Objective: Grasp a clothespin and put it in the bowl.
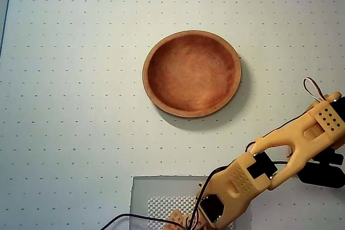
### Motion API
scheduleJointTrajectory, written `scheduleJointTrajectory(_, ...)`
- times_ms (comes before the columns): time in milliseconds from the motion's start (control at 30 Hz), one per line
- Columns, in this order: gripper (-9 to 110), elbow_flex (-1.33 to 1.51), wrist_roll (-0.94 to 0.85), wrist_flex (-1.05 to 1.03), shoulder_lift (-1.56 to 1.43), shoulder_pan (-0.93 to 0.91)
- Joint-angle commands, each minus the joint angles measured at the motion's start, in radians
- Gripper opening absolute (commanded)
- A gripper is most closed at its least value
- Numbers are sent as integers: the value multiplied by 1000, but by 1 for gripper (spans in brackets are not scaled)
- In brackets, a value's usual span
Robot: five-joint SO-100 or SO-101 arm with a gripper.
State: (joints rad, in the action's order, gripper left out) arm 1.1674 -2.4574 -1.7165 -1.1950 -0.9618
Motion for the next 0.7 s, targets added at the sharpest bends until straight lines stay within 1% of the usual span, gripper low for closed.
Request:
scheduleJointTrajectory(0, -3, -51, -61, 57, -44, 14)
scheduleJointTrajectory(367, -3, -51, -60, 35, -34, 12)
scheduleJointTrajectory(467, -3, -61, -57, 35, 9, 12)
scheduleJointTrajectory(667, -3, -63, 29, 34, 80, 32)
